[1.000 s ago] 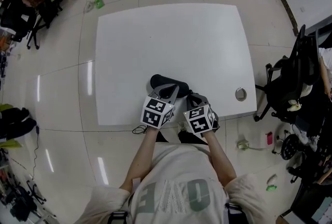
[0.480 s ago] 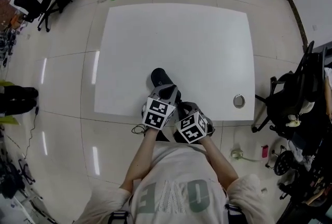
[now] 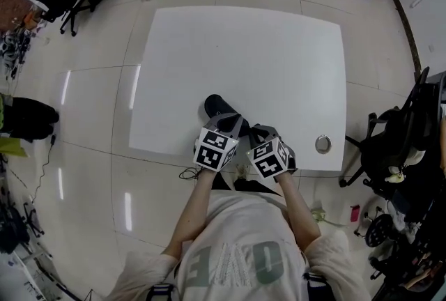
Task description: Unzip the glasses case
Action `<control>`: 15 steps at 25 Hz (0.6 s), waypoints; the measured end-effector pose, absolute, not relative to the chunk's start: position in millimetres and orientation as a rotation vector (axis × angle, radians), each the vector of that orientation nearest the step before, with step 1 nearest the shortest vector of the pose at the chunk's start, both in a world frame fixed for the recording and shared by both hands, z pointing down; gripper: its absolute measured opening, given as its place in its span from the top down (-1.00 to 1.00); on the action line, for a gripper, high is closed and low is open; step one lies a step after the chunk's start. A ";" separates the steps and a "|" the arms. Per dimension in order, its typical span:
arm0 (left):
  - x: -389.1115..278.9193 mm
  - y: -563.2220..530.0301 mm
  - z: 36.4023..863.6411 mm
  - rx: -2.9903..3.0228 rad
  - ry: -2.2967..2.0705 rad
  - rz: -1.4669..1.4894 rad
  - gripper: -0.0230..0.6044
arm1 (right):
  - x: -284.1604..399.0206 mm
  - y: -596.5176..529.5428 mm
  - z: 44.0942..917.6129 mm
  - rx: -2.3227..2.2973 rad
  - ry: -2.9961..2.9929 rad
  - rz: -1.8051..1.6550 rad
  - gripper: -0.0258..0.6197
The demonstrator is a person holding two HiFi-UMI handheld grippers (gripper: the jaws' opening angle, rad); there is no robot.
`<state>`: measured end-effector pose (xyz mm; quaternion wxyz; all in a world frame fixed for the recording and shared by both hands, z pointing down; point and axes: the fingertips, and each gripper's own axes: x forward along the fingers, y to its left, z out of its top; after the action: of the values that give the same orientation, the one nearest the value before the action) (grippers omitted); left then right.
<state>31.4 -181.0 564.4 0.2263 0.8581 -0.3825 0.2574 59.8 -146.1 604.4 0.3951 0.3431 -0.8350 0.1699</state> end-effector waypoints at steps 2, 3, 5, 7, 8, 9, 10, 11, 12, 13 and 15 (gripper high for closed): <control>31.2 -181.4 564.7 2.361 -1.051 0.705 0.92 | 59.9 -149.9 604.9 0.783 -2.100 0.352 0.92; 31.0 -181.5 564.9 2.362 -1.050 0.704 0.92 | 59.2 -152.9 605.6 0.733 -2.091 0.302 0.92; 29.7 -182.4 564.5 2.361 -1.050 0.694 0.92 | 55.7 -161.7 606.3 0.647 -2.080 0.225 0.92; 28.2 -183.2 563.8 2.354 -1.054 0.677 0.92 | 52.2 -167.9 606.6 0.605 -2.077 0.189 0.92; 27.8 -183.1 563.7 2.351 -1.058 0.671 0.92 | 51.4 -168.0 606.8 0.604 -2.084 0.186 0.92; 27.6 -182.8 563.7 2.349 -1.062 0.667 0.92 | 51.1 -166.8 606.8 0.619 -2.100 0.199 0.92; 27.5 -182.9 563.5 2.348 -1.064 0.659 0.92 | 51.3 -165.3 606.5 0.645 -2.123 0.226 0.92; 27.4 -183.9 562.9 2.347 -1.064 0.641 0.92 | 51.9 -164.1 605.7 0.681 -2.149 0.266 0.92; 26.8 -185.3 561.7 2.345 -1.064 0.609 0.92 | 52.6 -162.7 604.1 0.721 -2.174 0.315 0.92; 24.9 -186.2 560.0 2.339 -1.066 0.562 0.92 | 53.3 -160.5 601.2 0.765 -2.198 0.373 0.92; 15.8 -183.2 553.2 2.304 -1.078 0.420 0.92 | 58.4 -152.0 588.9 0.870 -2.228 0.492 0.92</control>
<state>15.8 -183.2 553.2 0.2778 0.8585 -0.4017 0.1564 58.4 -152.0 588.9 0.3427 0.3345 -0.8572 0.1894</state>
